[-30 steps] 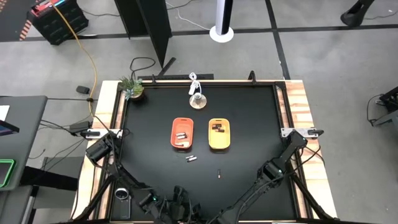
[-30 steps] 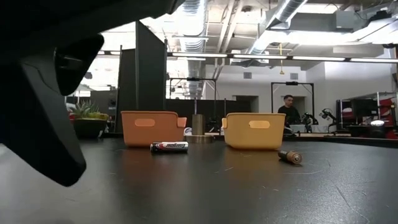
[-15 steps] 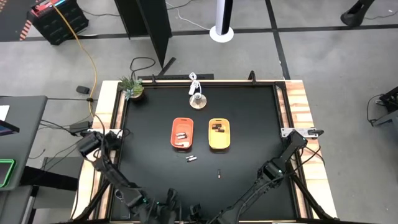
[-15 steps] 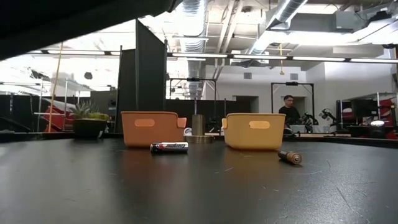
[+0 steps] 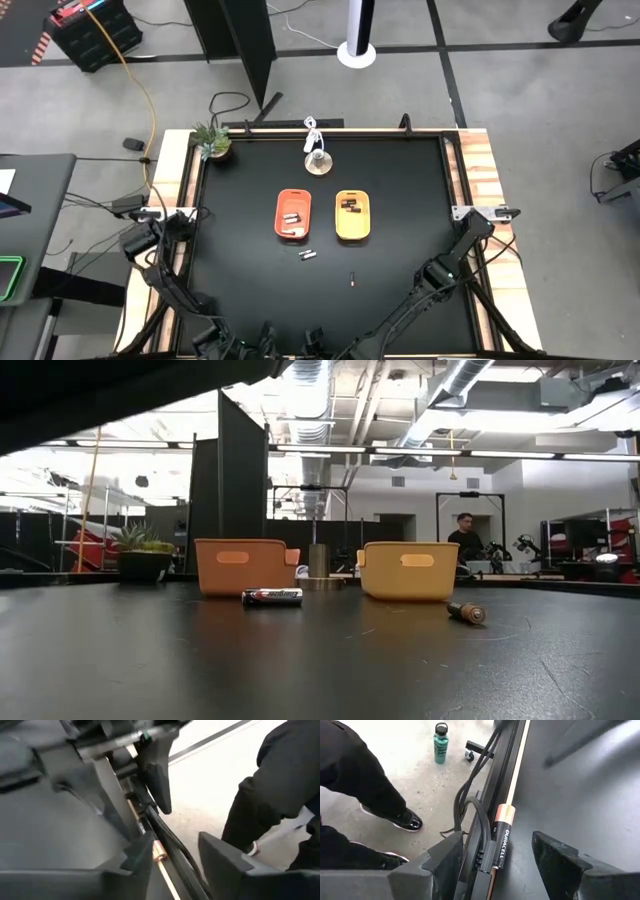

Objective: Sort batteries
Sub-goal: Put the black battery into the yellow bin

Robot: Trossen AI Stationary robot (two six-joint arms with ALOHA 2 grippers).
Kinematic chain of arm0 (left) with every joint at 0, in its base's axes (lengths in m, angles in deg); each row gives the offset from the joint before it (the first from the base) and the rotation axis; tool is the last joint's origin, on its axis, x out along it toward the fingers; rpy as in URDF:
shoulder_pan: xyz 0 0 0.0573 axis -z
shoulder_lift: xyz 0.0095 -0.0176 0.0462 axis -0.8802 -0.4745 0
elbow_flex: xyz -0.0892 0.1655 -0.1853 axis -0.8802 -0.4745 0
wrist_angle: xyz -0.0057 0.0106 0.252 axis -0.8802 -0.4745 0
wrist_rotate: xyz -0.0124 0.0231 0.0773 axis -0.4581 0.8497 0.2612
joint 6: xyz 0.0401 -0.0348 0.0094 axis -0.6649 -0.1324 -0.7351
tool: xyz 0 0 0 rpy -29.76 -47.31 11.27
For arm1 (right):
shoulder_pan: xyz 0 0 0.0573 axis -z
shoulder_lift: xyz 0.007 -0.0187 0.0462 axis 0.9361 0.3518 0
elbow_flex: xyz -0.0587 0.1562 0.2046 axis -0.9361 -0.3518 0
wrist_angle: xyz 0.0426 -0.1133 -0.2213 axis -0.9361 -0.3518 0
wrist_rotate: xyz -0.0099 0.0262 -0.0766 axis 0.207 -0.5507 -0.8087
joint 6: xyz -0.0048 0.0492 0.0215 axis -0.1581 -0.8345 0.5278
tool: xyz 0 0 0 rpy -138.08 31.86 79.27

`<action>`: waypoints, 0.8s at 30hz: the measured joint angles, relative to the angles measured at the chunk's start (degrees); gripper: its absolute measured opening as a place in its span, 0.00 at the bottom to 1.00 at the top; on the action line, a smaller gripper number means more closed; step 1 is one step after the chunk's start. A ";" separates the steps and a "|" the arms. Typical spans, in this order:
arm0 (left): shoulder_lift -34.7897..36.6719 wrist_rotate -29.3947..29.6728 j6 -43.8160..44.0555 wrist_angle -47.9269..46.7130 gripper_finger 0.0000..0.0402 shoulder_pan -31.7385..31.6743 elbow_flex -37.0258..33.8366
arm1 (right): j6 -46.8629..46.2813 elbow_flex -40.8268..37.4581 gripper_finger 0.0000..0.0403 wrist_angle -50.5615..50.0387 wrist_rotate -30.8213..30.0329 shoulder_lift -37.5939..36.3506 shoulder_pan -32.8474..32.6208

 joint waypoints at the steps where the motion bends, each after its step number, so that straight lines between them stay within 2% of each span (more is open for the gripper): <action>1: -0.72 -0.62 0.02 0.70 0.34 -0.16 0.00 | -0.02 0.00 0.63 0.00 -0.14 0.00 0.00; 8: -3.60 -3.15 -0.18 6.50 0.07 -0.41 0.00 | -0.07 0.02 0.63 0.02 -0.49 0.00 -0.02; 10: -3.72 -3.40 -0.10 7.05 0.02 -0.39 0.00 | -0.04 0.02 0.63 0.02 -0.51 0.00 -0.02; 17: -3.72 -3.62 2.33 5.32 0.01 -0.90 0.00 | -0.02 0.02 0.63 0.04 -0.66 0.00 -0.02; 24: -3.72 -6.40 3.39 4.50 0.01 -2.28 -0.01 | -0.01 0.02 0.63 0.04 -0.73 0.00 -0.02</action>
